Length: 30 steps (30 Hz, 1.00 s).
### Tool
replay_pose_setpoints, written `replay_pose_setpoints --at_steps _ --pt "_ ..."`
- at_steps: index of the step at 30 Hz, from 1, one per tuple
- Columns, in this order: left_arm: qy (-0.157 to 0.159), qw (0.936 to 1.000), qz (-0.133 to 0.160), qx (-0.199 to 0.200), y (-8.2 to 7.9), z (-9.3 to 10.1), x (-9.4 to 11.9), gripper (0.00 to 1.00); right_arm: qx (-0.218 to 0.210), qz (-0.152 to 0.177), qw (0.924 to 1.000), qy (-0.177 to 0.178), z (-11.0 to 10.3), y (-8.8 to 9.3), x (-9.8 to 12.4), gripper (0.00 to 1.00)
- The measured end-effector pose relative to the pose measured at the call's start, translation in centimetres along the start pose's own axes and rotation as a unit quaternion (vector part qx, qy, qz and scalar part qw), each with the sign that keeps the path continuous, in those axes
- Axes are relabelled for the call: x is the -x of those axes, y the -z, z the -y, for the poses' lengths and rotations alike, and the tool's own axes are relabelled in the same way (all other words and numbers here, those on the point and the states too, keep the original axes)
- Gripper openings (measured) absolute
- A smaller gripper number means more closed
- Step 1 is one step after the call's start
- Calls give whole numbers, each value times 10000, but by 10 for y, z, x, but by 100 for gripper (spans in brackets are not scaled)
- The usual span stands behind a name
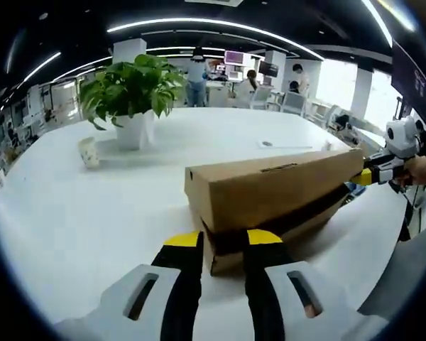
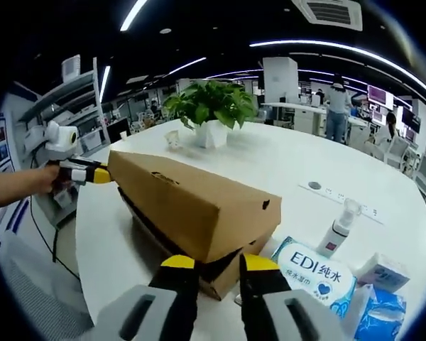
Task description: Operate the shoe box by opening the lid, removing the specified soft item, and placing it in the target area until the item is outside and the box remains undamaged.
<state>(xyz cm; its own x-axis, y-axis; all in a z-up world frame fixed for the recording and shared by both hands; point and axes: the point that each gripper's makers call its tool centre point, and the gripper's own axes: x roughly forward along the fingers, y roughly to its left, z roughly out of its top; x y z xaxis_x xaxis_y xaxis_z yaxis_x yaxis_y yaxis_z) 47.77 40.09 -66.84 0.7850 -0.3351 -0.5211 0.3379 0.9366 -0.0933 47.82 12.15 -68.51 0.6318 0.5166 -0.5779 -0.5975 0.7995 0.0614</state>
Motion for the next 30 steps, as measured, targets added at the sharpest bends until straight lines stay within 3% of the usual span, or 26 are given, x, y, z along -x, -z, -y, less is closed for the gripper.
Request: replay_pose_setpoints --at_steps 1,8,21,30 --pt "-6 10000 -22 -28 1 0 0 22 216 15 9997 56 1 0 0 18" --pt "22 9995 -154 -285 7 2 0 22 448 -13 9990 -78 -9 3 -1 21" --pt "12 9969 -331 -708 20 6 -3 28 567 -64 9983 -82 -12 12 -2 26" --pt "75 9968 -447 -660 30 8 -7 27 616 -146 9979 -95 -13 19 -6 28"
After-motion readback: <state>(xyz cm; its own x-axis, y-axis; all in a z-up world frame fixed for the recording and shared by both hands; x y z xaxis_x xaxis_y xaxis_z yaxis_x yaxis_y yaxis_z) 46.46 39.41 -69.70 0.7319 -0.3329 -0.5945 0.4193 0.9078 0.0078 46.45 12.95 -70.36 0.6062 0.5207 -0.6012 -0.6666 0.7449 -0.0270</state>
